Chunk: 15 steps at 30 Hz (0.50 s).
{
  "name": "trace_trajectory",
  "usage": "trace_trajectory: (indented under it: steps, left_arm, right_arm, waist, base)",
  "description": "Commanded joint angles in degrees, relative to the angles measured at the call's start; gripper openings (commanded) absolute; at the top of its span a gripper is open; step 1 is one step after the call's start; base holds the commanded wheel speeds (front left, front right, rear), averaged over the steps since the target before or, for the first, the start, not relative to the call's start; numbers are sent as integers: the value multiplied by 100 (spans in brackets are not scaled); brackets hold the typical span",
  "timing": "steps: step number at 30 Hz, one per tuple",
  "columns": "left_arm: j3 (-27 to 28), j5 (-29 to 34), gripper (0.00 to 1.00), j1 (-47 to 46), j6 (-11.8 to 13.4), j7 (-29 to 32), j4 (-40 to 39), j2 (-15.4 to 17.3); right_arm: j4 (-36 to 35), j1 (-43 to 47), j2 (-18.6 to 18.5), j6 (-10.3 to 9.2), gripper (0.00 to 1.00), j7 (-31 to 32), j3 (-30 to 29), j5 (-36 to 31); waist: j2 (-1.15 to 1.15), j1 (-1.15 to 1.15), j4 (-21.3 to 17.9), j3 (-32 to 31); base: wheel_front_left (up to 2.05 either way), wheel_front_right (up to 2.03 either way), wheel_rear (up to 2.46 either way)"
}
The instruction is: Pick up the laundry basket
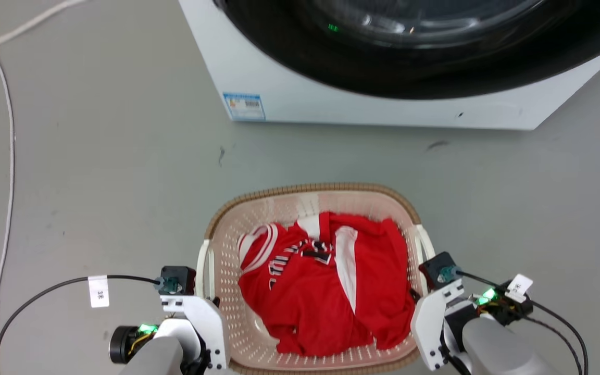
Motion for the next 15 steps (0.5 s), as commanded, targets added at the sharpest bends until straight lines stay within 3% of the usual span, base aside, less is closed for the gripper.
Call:
trace_trajectory:
  steps: [1,15]
  left_arm:
    - [-84,-70,0,89,9,69,-23,0]
    - [-951,-1007,0,558,9,1000,-362,314]
  right_arm:
    - [-61,171,79,32,0,77,148,100]
    - [-3,655,68,33,0,857,1032,1115]
  waist:
    - [0,1,-178,-431]
    - [0,1,-471,-1813]
  base:
    - [0,0,0]
    - [0,0,0]
